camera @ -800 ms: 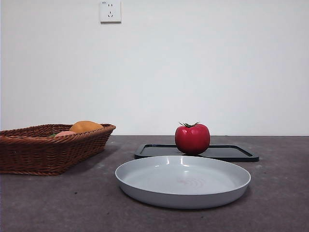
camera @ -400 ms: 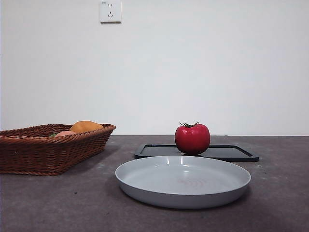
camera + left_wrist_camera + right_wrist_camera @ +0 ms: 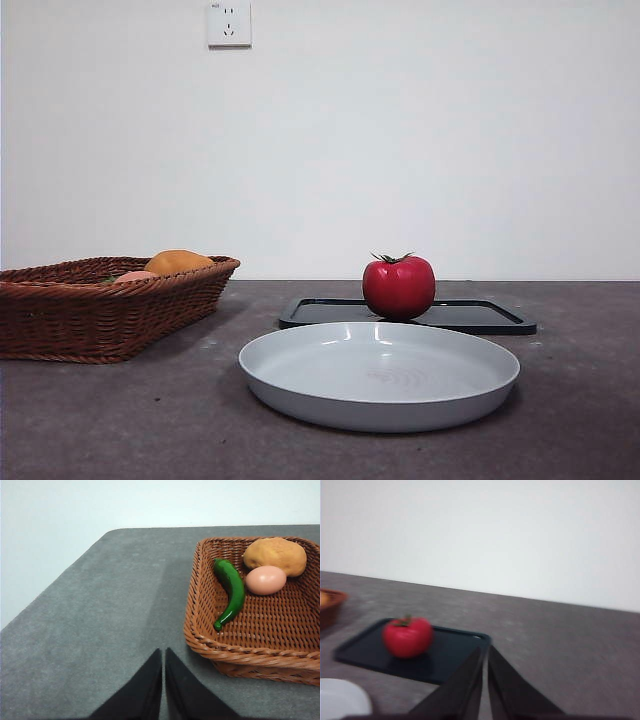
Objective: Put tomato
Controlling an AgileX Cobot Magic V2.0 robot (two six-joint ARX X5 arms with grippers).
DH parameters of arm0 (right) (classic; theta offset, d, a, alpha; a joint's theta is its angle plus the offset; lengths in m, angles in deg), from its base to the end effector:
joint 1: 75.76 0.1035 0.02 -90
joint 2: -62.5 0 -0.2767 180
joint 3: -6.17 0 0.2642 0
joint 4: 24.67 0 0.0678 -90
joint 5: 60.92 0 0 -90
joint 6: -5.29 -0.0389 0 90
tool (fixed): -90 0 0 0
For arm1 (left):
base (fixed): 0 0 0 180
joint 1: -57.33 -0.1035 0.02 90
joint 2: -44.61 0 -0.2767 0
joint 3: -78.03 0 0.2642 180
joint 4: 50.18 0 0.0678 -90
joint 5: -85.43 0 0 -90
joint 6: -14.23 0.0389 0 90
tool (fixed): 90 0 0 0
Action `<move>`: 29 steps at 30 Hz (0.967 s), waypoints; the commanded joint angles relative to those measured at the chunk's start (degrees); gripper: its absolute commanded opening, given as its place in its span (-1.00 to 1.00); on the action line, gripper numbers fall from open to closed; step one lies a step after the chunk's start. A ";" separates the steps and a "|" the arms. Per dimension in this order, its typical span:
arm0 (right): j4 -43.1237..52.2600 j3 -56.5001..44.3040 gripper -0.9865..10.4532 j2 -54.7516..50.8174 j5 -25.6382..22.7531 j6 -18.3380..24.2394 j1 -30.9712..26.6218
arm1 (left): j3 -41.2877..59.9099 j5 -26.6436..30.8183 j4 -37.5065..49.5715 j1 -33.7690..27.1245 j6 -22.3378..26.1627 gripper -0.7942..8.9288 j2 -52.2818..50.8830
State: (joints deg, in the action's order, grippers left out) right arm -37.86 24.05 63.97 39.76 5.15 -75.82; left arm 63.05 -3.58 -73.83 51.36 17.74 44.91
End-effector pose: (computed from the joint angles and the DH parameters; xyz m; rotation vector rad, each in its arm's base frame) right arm 0.1027 0.0071 0.1912 -0.0028 -0.0558 0.1854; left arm 0.1036 0.0115 0.1553 0.0543 0.1602 0.1164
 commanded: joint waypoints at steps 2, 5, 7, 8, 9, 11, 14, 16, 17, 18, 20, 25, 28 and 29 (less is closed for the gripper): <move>1.07 -2.49 -0.81 -1.27 -2.80 -2.49 -0.09 | 1.18 -0.07 -0.42 0.00 -0.26 -0.82 -0.13; 0.96 -3.96 -0.81 -1.27 -3.39 -2.71 -0.09 | 1.18 -0.07 -0.39 0.00 -0.26 -0.82 -0.13; -0.17 -4.15 -0.81 -1.27 -3.41 -2.62 -0.09 | 1.18 -0.07 -0.42 0.00 -0.26 -0.82 -0.13; -0.59 -4.15 -0.81 -1.27 -3.41 -2.58 -0.09 | 1.18 -0.07 -0.42 0.00 -0.26 -0.82 -0.13; -0.98 -4.15 -0.81 -1.27 -3.39 -2.54 -0.09 | 1.18 -0.07 -0.42 0.00 -0.26 -0.82 -0.13; -1.88 -4.15 -0.81 -1.27 -3.41 -2.40 -0.09 | 1.18 -0.07 -0.39 0.00 -0.26 -0.82 -0.13; -4.57 -4.15 -0.81 -1.27 -3.45 -2.38 -0.09 | 1.18 -0.07 -0.42 0.00 -0.26 -0.82 -0.13; -7.10 -4.15 -0.81 -1.27 -3.43 -2.27 -0.09 | 1.18 -0.07 -0.39 0.00 -0.26 -0.82 -0.13; -8.17 -4.15 -0.81 -1.27 -3.41 -2.19 -0.09 | 1.18 -0.07 -0.42 0.00 -0.26 -0.82 -0.13; -9.40 -4.15 -0.81 -1.27 -3.41 -2.19 -0.09 | 1.18 -0.07 -0.42 0.00 -0.26 -0.82 -0.13; -9.79 -4.15 -0.81 -1.27 -3.28 -2.23 -0.09 | 1.18 -0.07 -0.42 0.00 -0.26 -0.82 -0.13; -9.38 -4.15 -0.81 -1.27 -3.19 -4.13 -0.07 | 1.18 -0.07 -0.42 0.00 -0.26 -0.82 -0.13; -8.87 -4.11 -0.81 -1.27 -3.26 -4.11 -0.09 | 1.18 -0.07 -0.39 0.00 -0.26 -0.82 -0.13; -8.90 -4.11 -0.81 -1.27 -3.23 -4.13 -0.09 | 1.18 -0.07 -0.39 0.00 -0.26 -0.82 -0.13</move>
State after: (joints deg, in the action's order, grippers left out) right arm -47.01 20.20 62.86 36.52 1.95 -75.86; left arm 63.05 -3.58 -73.83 51.36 17.74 44.91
